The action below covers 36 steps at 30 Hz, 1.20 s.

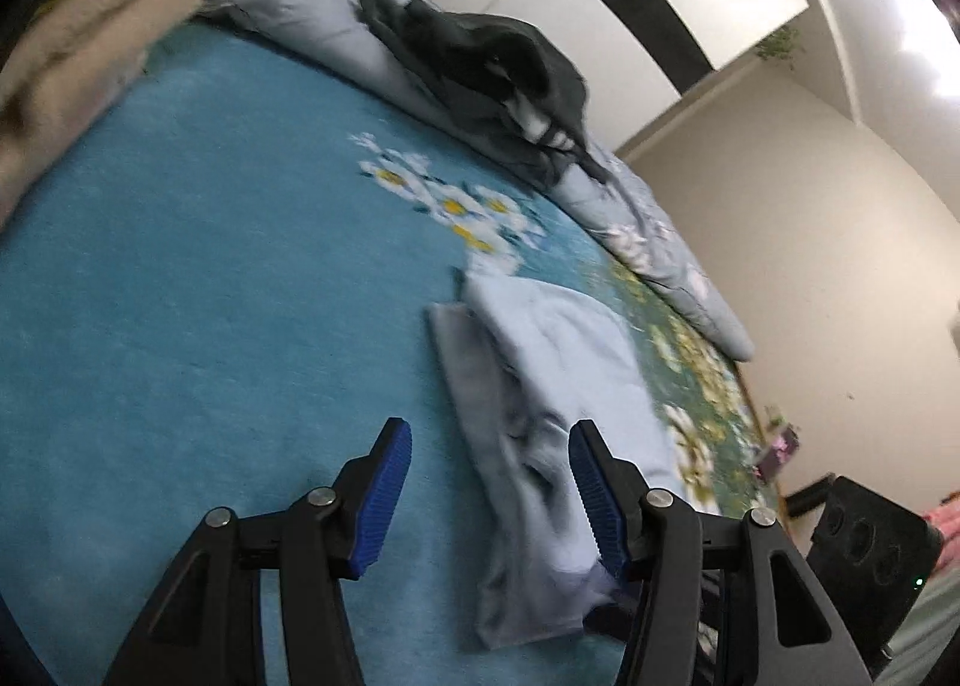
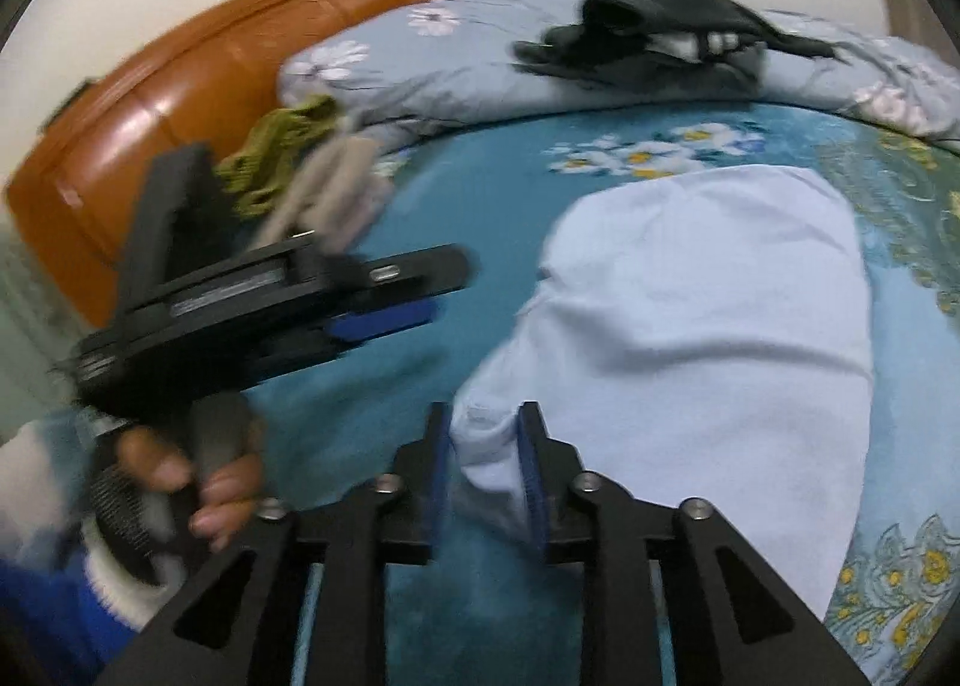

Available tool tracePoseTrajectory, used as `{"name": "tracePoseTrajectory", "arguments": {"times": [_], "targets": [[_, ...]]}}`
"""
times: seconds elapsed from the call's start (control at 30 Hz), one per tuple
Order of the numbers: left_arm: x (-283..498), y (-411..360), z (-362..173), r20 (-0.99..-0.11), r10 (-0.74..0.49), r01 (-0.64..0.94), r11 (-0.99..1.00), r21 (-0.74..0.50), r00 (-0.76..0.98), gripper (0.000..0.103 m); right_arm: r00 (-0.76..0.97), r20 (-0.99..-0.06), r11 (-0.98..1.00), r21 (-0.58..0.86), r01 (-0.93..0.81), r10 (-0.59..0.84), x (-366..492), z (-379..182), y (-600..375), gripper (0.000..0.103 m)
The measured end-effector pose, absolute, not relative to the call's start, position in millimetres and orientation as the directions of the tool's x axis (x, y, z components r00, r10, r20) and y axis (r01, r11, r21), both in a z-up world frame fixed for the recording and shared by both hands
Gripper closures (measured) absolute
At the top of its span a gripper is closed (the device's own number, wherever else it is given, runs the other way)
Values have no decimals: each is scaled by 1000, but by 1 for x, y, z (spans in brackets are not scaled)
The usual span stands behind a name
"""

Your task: Fold clothes

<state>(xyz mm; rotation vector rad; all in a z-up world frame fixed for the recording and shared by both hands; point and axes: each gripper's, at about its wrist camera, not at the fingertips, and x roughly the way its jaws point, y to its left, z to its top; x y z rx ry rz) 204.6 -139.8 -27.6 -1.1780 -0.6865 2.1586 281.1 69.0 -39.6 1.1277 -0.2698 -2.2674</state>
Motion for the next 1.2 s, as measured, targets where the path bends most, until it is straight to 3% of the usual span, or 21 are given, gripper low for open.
{"name": "tracePoseTrajectory", "arguments": {"times": [0.1,0.4,0.47,0.63,0.77,1.07,1.2], "targets": [[209,-126,-22,-551,732,-308,-674,-672,-400,43,-516,-636,-818,456,350,-574,296,-38,102,75],[237,-80,-26,-637,704,-449,-701,-554,-314,46,-631,-633,-835,548,44,-448,320,-57,193,74],[240,-78,-30,-650,700,-443,-703,-556,-295,55,-629,-637,-831,555,28,-447,322,-62,196,74],[245,-89,-44,-653,719,-403,-685,-607,-237,94,-621,-635,-821,571,22,-459,327,-71,197,74],[249,-99,-57,-693,684,-368,-719,-589,-228,98,-634,-626,-809,588,-1,-454,332,-77,204,72],[252,-117,-40,-675,687,-387,-719,-577,-270,96,-629,-556,-686,726,-49,-543,329,-96,217,57],[245,-137,-28,-644,686,-369,-726,-580,-338,83,-626,-509,-614,787,-61,-590,324,-102,218,57]]}}
